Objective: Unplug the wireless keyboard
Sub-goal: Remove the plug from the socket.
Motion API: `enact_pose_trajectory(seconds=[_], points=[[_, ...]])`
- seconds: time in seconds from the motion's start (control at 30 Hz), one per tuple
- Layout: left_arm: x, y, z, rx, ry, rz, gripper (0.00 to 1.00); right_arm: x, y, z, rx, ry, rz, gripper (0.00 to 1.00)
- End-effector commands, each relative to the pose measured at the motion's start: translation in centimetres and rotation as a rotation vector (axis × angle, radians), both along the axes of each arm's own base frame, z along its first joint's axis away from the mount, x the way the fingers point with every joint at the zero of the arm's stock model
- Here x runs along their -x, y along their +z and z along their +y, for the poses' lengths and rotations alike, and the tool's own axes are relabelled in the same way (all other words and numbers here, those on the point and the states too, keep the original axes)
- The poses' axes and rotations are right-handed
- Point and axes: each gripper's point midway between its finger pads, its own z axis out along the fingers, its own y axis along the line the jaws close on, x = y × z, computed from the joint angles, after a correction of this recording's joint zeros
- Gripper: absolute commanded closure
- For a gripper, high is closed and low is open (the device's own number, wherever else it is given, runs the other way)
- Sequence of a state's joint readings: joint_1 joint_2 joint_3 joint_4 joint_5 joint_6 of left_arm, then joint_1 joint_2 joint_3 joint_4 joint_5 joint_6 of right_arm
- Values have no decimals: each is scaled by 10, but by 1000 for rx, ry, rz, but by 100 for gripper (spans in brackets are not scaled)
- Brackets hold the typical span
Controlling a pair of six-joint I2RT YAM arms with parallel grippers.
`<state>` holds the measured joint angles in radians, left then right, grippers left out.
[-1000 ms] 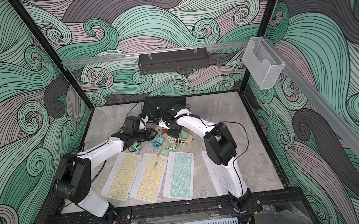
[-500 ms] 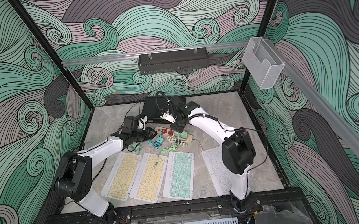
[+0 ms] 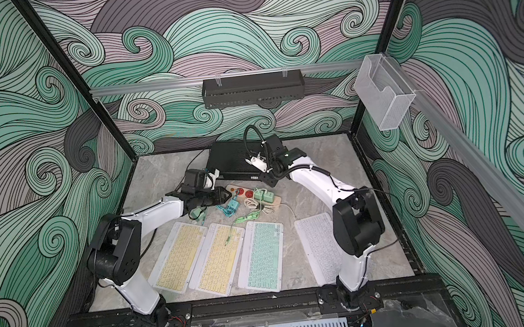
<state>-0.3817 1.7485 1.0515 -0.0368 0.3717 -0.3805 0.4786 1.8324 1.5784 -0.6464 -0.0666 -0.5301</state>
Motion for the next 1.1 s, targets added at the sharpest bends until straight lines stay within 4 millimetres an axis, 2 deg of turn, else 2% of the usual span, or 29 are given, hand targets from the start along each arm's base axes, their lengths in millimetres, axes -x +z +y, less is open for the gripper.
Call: enact_pose_trajectory(seconds=[0.0, 0.1, 0.23, 0.33, 0.5, 0.67, 0.77, 0.83, 0.97, 1.07], points=[[-10, 16, -5, 22, -30, -56, 67, 3, -12, 9, 26, 85, 44, 59], [-11, 15, -6, 26, -31, -52, 67, 2, -25, 9, 54, 102, 61, 59], [-11, 13, -8, 30, -37, -45, 67, 16, -38, 12, 74, 202, 106, 62], [-11, 14, -8, 31, -37, -45, 68, 28, -40, 14, 71, 283, 109, 62], [-10, 15, -7, 30, -40, -50, 68, 35, -39, 19, 45, 346, 118, 59], [-12, 15, -8, 27, -45, -49, 68, 40, -61, 22, 64, 407, 191, 58], [-18, 16, -11, 26, -55, -70, 67, 45, -73, 28, 51, 460, 248, 58], [-32, 16, -12, 32, -31, -81, 66, 46, -77, 27, 43, 467, 283, 57], [-54, 19, -51, 171, -90, -27, 73, 30, -70, 26, -1, 411, 296, 56], [-67, 11, -65, 189, -78, -24, 73, 24, -65, 25, -20, 402, 300, 55]])
